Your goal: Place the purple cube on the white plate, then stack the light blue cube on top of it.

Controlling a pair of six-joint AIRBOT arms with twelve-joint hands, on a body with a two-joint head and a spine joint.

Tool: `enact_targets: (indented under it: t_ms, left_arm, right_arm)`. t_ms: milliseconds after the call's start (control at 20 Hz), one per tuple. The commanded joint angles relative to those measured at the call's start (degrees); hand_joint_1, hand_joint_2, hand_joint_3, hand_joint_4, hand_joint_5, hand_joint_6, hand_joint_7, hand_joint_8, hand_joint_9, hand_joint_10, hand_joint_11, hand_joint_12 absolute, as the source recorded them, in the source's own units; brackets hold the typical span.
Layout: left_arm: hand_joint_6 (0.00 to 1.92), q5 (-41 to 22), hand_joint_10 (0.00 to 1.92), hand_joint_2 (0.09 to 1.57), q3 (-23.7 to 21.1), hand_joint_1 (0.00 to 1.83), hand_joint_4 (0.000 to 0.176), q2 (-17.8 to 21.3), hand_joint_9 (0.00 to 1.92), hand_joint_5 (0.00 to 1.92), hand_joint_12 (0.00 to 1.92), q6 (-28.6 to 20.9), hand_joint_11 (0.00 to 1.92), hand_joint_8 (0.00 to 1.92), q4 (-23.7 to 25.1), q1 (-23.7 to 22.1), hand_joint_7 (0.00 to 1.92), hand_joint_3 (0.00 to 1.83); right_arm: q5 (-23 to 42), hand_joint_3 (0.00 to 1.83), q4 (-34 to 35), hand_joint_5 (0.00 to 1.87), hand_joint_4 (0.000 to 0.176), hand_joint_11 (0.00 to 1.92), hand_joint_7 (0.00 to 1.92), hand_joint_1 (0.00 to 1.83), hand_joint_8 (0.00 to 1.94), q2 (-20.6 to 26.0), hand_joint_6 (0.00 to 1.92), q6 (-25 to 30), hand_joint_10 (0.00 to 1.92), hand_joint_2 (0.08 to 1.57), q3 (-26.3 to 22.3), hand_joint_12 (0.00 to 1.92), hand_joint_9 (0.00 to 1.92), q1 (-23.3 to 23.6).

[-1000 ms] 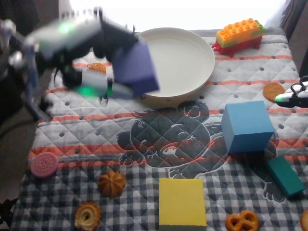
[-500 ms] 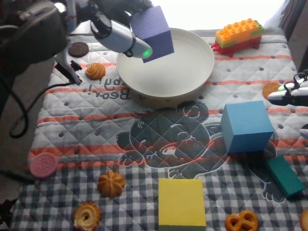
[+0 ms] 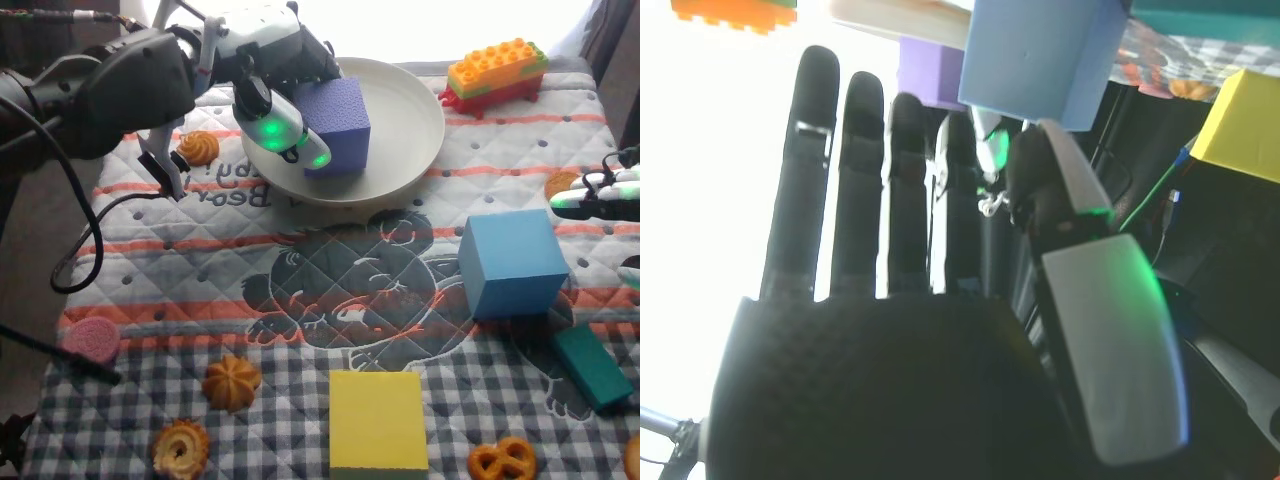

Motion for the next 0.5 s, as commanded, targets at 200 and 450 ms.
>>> enact_targets:
  t_ms: [200,450]
  left_arm:
    - [0.00,-7.8,0.38,0.87,-1.4,0.76,0.173,1.1,0.30,0.22,1.13,0.1,0.00,0.05,-0.4,0.2,0.35,0.00]
    - [0.00,-12.5,0.01,0.82,-7.3,0.69,0.176,5.1,0.15,0.00,0.31,0.1,0.00,0.00,1.2,0.9,0.12,0.00]
  right_arm:
    - [6.9,0.00,1.2,0.54,0.078,0.48,0.56,0.73,0.00,0.1,0.00,0.5,0.00,1.34,0.2,0.43,0.57,1.1]
    - [9.7,0.00,-0.4,0.53,0.068,0.45,0.52,0.69,0.00,-0.3,0.00,2.3,0.00,1.32,0.1,0.29,0.51,2.6]
